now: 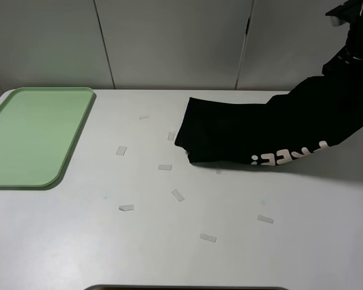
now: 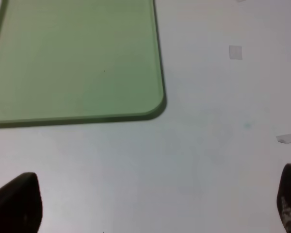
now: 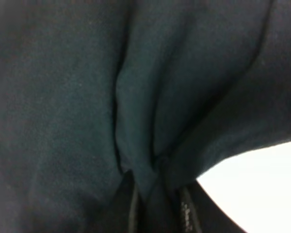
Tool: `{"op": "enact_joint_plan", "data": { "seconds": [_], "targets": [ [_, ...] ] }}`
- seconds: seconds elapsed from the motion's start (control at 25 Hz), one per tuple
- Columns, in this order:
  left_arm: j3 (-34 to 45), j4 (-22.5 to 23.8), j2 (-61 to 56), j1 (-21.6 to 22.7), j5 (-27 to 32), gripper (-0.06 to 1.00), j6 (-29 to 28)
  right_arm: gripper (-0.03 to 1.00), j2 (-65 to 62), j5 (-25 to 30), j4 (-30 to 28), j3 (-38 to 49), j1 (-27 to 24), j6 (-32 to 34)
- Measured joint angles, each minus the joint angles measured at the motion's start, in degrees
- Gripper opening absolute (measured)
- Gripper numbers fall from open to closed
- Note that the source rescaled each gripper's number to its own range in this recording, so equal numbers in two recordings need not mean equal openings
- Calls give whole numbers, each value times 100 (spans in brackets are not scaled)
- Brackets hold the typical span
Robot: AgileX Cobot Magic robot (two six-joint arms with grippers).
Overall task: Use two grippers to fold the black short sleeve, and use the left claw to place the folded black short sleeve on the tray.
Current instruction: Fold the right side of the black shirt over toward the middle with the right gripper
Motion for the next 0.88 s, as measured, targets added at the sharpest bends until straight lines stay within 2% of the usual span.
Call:
{"op": "enact_joint_plan", "data": {
  "seconds": [0.36,0.72,0.88],
  "targets": [
    [0,0,0,0,0,96,0,15,663,-114,-179,-88,0,-92],
    [0,0,0,0,-6,96,0,15,1175,-465,-316,-88,33,317],
    [0,0,0,0,-6,96,0,15,1191,-533,-281,-88,246,432]
  ]
}}
